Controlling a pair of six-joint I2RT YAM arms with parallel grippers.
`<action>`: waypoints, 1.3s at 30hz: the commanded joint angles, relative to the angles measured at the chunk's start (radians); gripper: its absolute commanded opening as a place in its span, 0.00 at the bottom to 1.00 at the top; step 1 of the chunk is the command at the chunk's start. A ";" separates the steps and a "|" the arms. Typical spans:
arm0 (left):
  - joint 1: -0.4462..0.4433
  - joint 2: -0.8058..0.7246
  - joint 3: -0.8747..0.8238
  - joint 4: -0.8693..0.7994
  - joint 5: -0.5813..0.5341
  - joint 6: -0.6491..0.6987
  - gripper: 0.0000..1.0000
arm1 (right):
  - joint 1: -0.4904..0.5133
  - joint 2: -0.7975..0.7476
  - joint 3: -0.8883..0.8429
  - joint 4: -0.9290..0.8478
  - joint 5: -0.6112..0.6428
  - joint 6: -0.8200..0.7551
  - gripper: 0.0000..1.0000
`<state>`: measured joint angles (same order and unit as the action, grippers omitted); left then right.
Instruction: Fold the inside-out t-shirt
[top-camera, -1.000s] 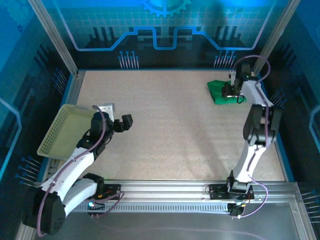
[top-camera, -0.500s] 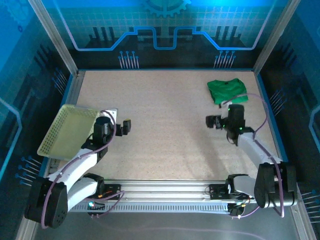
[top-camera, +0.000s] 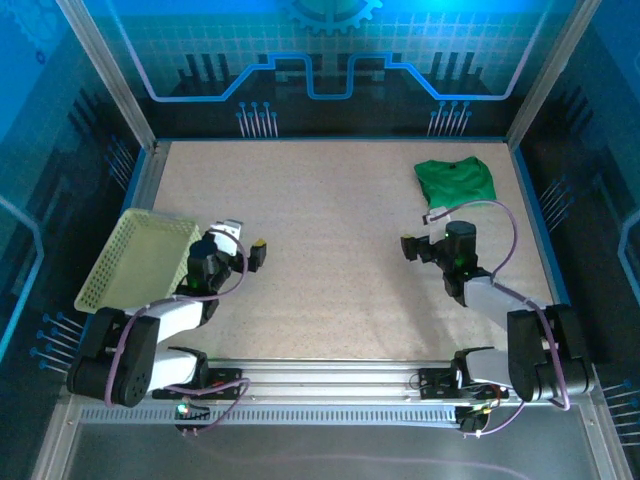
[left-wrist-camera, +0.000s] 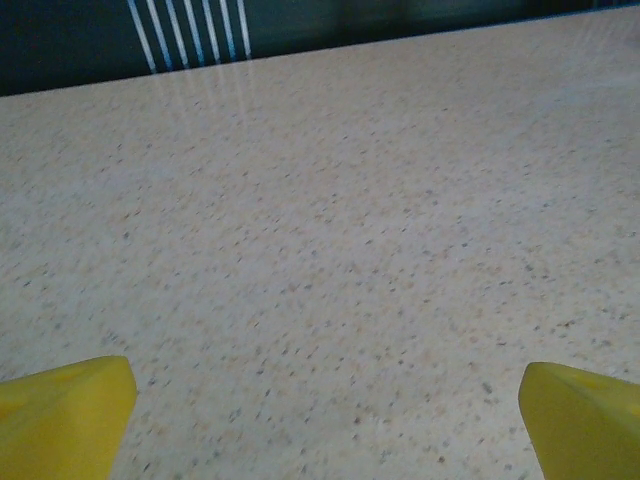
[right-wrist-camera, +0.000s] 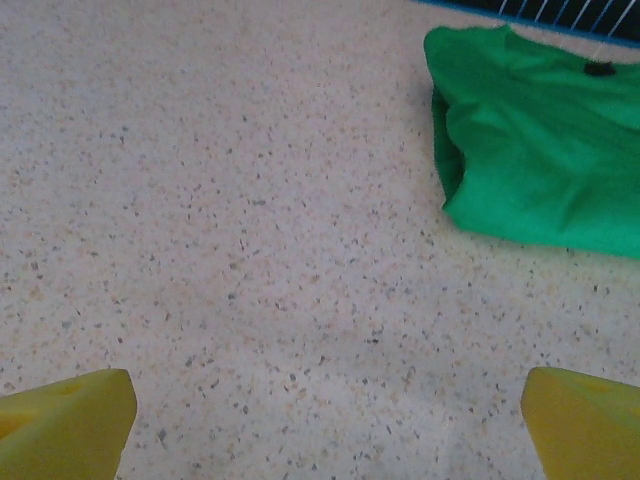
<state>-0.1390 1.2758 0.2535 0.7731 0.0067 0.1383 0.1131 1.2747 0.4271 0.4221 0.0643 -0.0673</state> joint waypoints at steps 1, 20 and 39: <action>0.020 0.033 -0.014 0.144 0.083 0.035 0.99 | 0.008 0.009 -0.021 0.120 -0.024 -0.034 1.00; 0.179 0.275 0.092 0.213 0.202 -0.089 0.99 | -0.069 0.224 0.010 0.325 -0.115 0.032 1.00; 0.178 0.277 0.118 0.167 0.025 -0.151 0.99 | -0.060 0.232 0.007 0.331 -0.038 0.054 1.00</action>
<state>0.0311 1.5501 0.3511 0.9466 0.0616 0.0029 0.0456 1.4986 0.4171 0.7124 0.0124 -0.0223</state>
